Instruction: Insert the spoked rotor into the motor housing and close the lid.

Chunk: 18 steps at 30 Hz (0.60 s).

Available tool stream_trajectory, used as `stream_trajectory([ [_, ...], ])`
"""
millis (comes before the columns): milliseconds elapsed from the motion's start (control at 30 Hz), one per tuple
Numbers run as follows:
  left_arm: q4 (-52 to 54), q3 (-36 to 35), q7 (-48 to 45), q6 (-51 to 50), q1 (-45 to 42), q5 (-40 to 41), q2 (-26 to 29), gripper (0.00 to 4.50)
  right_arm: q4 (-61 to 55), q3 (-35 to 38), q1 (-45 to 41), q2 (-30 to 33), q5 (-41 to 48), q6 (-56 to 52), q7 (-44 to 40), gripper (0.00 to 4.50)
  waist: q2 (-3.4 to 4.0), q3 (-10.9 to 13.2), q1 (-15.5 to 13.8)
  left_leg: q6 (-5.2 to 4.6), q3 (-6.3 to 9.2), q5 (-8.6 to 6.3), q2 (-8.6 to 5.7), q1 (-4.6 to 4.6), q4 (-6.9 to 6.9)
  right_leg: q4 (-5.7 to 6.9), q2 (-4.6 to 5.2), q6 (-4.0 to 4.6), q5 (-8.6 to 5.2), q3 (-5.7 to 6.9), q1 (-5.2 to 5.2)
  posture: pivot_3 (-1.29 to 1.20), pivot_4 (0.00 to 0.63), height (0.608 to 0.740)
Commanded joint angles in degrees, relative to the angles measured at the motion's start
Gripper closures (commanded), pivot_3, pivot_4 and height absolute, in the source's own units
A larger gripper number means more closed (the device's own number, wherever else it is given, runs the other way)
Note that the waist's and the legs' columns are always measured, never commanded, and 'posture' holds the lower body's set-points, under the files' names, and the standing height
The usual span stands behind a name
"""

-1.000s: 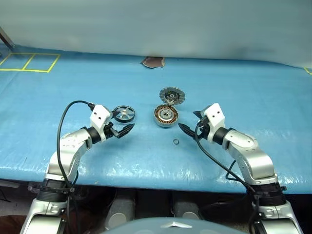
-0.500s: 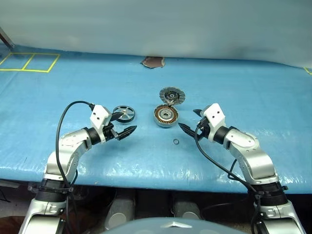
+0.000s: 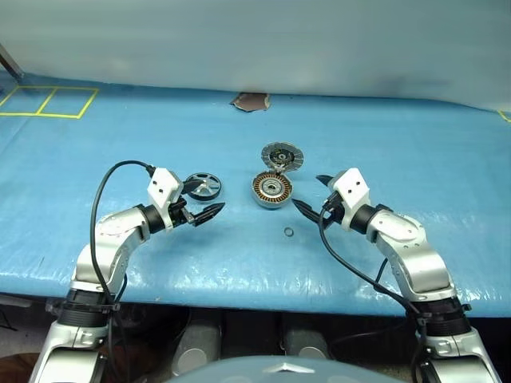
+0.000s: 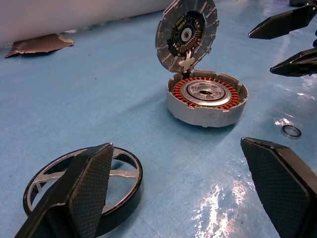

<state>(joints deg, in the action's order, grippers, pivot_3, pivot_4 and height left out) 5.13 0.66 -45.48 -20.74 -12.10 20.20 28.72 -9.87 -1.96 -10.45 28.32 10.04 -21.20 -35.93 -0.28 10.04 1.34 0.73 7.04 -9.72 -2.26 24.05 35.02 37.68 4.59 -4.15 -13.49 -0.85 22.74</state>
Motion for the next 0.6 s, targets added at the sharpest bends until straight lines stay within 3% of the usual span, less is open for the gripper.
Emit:
stream_trajectory([
  [33, 0.99, -0.17, -0.03, 2.18, -0.22, -0.34, -0.47, 0.0, -1.21, 0.43, -0.9, 0.23, 1.46, 0.44, -1.48, 0.01, 0.0, 0.0, 0.0, 0.0, 0.0, 0.0, 0.0, 0.0, 0.0, 0.0, 0.0, 0.0, 0.0, 0.0, 0.0, 0.0, 0.15, 0.74],
  [600, 1.24, 0.47, -1.06, 4.21, 0.78, -2.1, 0.41, 0.0, -2.97, -9.27, -7.95, 3.59, -1.13, -5.81, -7.47, 0.01, -0.06, 0.04, 0.05, 0.0, 0.01, 0.0, 0.0, 0.04, 0.0, -0.02, 0.01, 0.0, 0.0, 0.0, 0.04, 0.0, 0.15, 0.74],
])
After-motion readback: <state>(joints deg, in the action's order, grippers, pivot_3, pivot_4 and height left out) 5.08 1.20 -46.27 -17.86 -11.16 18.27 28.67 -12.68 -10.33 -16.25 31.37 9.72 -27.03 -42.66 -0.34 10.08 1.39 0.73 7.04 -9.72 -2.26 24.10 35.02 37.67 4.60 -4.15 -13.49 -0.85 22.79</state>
